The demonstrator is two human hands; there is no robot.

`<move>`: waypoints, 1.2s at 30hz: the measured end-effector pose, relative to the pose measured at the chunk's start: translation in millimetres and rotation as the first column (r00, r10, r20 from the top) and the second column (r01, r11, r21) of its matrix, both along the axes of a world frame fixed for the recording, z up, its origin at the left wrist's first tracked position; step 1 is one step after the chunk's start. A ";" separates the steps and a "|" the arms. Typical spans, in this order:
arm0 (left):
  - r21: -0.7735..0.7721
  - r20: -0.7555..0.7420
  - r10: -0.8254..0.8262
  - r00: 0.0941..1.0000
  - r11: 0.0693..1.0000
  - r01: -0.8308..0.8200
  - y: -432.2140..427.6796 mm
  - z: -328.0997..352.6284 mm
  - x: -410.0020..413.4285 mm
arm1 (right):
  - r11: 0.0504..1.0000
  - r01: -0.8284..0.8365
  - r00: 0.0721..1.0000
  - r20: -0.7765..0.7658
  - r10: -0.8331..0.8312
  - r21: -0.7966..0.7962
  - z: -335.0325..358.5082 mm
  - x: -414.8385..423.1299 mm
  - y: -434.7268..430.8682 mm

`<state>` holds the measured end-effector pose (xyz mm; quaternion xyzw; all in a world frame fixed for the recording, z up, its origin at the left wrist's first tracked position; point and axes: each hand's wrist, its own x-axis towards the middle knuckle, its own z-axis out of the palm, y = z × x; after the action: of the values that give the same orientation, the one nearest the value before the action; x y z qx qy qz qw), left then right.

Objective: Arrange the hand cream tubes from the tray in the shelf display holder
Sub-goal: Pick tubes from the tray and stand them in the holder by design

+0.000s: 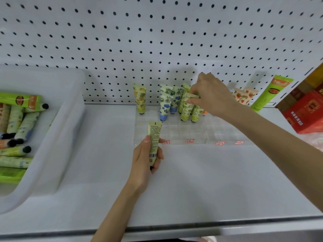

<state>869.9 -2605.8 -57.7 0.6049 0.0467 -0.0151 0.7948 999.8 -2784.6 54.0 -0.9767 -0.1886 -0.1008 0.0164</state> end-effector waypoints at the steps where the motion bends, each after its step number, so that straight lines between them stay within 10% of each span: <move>1: -0.001 0.005 -0.002 1.000 1.000 0.002 0.3 -0.4 0.0 | 1.000 -0.003 1.000 0.000 0.003 0.000 0.0 -0.1 0.1; 24: -0.003 0.036 -0.037 0.999 0.999 0.037 0.7 -4.3 1.4 | 0.968 -0.023 0.999 0.052 0.011 0.250 8.6 -6.5 -7.0; 29: 0.043 0.045 -0.040 0.998 0.998 0.038 0.6 2.0 -0.8 | 0.764 0.042 0.931 -0.304 0.205 0.644 8.9 -57.3 9.7; 36: 0.162 0.121 -0.028 0.992 0.987 0.008 -2.3 8.4 -7.2 | 0.663 0.227 0.806 -0.520 0.284 0.714 -9.8 -82.7 26.0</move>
<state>862.7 -2608.1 -49.3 0.6673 -0.0068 0.0188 0.7445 917.0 -2758.6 44.2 -0.8585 -0.1315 0.1406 0.4753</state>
